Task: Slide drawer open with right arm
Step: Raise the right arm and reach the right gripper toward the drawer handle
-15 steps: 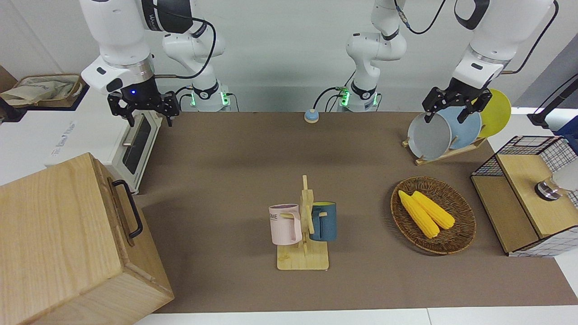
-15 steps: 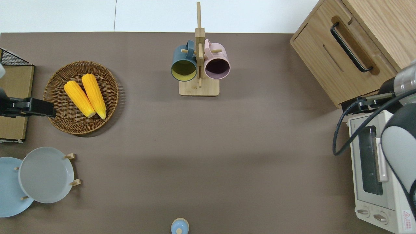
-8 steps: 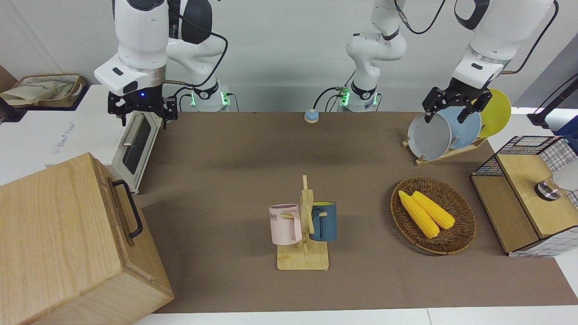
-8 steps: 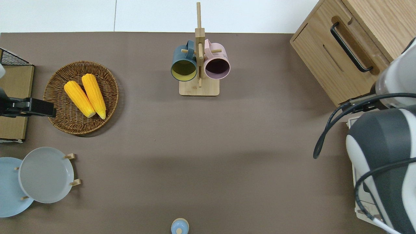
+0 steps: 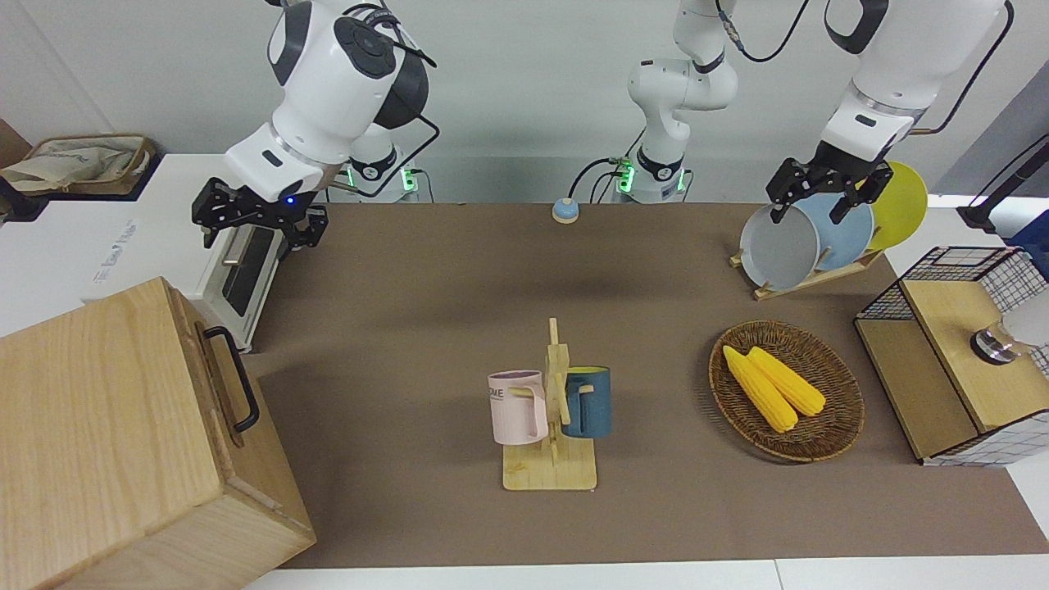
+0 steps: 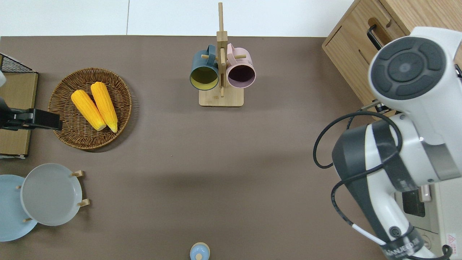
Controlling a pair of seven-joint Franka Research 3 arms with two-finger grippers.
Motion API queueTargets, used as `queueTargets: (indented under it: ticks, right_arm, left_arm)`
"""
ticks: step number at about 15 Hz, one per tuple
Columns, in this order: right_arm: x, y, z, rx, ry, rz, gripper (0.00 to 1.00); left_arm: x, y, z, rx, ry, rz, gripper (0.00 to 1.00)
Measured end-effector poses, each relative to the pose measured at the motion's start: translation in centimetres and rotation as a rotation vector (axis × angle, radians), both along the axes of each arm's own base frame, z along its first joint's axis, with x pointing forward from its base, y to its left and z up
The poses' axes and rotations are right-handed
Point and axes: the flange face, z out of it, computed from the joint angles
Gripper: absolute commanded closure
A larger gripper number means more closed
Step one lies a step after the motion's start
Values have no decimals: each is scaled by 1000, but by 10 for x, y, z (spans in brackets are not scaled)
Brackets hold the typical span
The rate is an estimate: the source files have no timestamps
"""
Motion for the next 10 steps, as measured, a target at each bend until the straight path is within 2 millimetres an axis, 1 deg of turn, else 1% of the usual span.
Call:
queueTargets:
  ticks: [4,5,8,10]
  right_arm:
    - [12,31,-13,-175,-26,106,15]
    - [17,41,-19,-219,-35,141,15]
    - [28,52,-33,-296,-49,203,15]
    - [34,55,-43,-333,-62,209,15]
  left_arm:
    - [0,0,0,0,0,0,5]
    - [0,0,0,0,0,0,5]
    - [0,0,0,0,0,0,5]
    - [0,0,0,0,0,0,2]
